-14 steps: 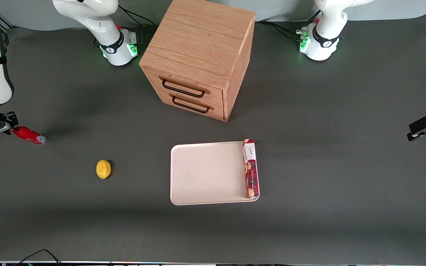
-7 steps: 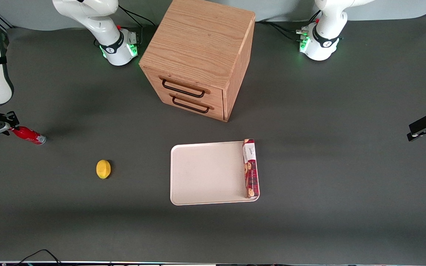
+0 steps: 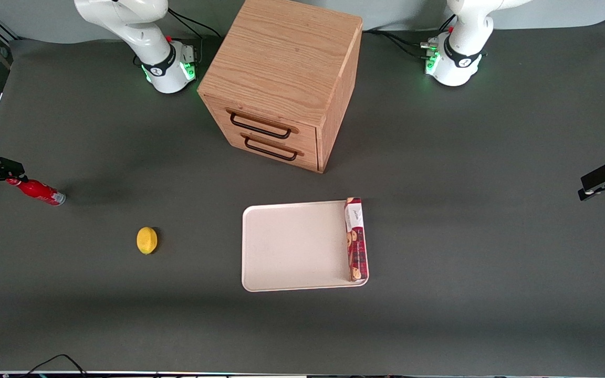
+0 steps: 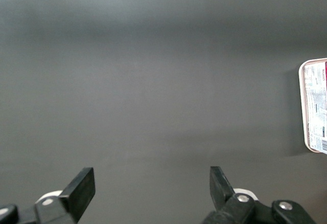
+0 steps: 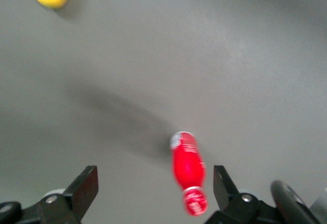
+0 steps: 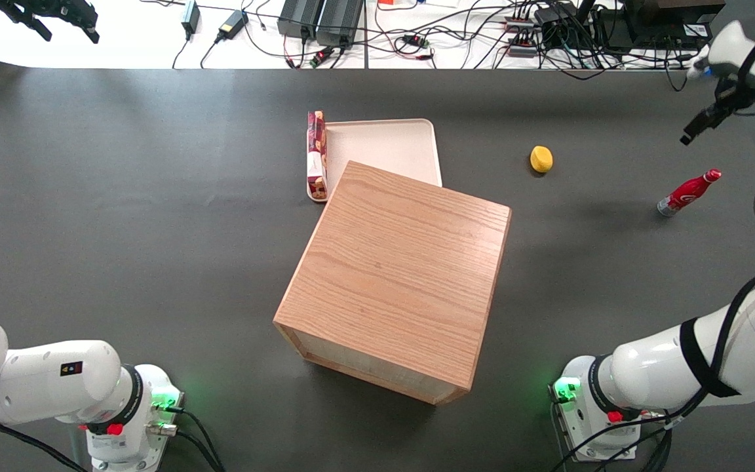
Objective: Place coke bottle on tray
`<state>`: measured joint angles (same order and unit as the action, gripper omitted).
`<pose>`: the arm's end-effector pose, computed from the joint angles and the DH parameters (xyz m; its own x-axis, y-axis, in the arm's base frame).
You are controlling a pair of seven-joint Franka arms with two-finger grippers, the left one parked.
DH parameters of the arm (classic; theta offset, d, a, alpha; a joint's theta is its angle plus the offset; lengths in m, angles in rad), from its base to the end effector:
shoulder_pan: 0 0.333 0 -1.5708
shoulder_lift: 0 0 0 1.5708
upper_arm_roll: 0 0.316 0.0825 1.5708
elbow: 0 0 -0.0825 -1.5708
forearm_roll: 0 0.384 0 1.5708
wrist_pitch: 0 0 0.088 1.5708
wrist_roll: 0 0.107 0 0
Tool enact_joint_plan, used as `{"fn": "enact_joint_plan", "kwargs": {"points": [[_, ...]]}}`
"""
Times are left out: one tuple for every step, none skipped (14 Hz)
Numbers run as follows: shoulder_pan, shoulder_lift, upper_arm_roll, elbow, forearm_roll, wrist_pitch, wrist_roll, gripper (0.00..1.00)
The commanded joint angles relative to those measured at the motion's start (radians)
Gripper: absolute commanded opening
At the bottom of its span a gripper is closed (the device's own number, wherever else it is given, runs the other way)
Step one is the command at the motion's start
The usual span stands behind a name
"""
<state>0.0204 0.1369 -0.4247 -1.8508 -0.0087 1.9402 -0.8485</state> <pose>0.5464 -0.2249 0.4506 0.8984 0.4333 -0.0717 0.4354 -0.9001 0.0157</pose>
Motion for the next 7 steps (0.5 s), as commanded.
{"fn": "enact_joint_plan", "kwargs": {"points": [[-0.008,-0.184,0.159,0.025,-0.002,-0.176,0.318,1.0],[-0.01,-0.253,0.241,0.03,-0.016,-0.246,0.45,1.0],[-0.013,-0.313,0.312,0.036,-0.025,-0.315,0.564,1.0],[-0.013,-0.395,0.387,0.035,-0.019,-0.404,0.704,1.0],[-0.013,-0.445,0.47,0.033,-0.014,-0.452,0.815,1.0],[-0.013,-0.486,0.534,0.028,-0.013,-0.483,0.898,1.0],[-0.014,-0.511,0.569,0.027,-0.002,-0.501,0.954,1.0]]}}
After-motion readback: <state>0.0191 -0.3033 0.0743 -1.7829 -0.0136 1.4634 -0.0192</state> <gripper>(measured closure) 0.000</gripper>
